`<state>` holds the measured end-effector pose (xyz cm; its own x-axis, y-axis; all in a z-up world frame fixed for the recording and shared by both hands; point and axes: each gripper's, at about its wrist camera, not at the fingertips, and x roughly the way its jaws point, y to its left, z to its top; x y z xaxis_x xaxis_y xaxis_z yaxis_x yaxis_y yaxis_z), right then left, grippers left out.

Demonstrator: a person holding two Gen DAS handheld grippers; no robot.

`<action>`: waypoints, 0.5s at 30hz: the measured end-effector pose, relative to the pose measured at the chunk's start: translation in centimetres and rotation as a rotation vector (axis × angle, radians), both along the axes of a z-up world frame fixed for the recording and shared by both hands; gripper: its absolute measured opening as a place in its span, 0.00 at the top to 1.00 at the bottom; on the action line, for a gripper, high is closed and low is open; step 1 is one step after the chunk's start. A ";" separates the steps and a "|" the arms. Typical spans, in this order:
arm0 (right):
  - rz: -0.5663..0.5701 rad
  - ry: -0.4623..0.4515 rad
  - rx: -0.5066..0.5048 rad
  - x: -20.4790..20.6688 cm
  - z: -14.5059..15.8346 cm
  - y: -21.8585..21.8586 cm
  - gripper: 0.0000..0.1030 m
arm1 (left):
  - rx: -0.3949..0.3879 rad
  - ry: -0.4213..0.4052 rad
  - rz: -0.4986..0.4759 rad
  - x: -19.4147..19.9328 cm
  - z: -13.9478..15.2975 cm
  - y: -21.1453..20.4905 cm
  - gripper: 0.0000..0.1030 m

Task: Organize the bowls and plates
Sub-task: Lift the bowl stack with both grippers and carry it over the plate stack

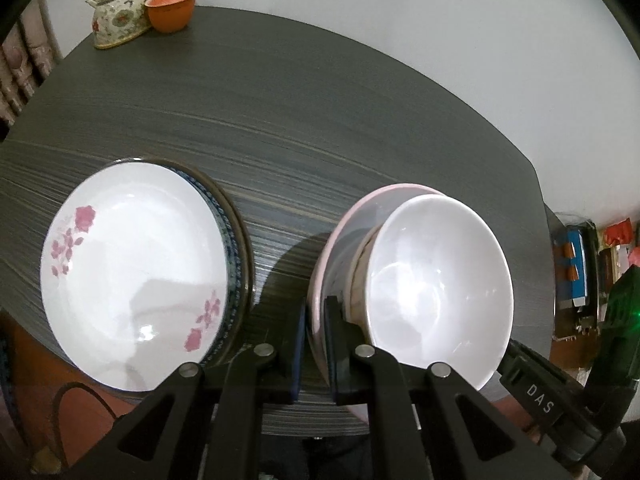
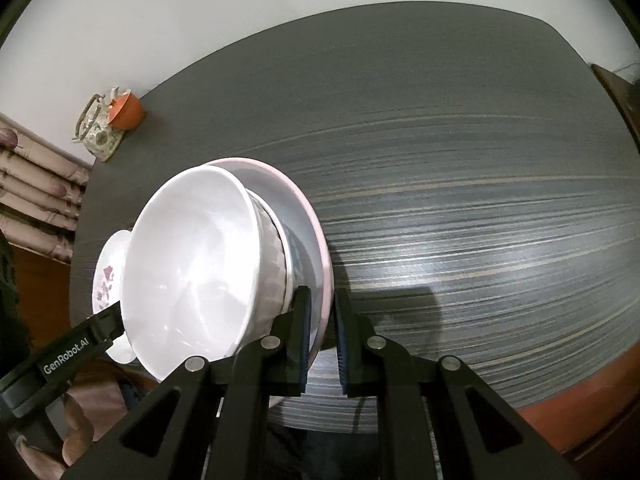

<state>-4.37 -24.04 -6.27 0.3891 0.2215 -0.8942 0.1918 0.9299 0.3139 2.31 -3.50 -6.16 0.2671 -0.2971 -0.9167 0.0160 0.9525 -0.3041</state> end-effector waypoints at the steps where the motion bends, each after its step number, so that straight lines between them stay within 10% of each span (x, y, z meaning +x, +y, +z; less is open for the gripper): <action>1: 0.003 -0.005 0.000 0.1 0.2 0.2 0.88 | 0.001 -0.004 0.003 -0.1 0.0 0.2 0.93; 15: 0.089 -0.050 0.002 1.5 2.5 4.1 0.88 | 0.017 -0.047 0.097 -0.7 1.9 5.0 0.93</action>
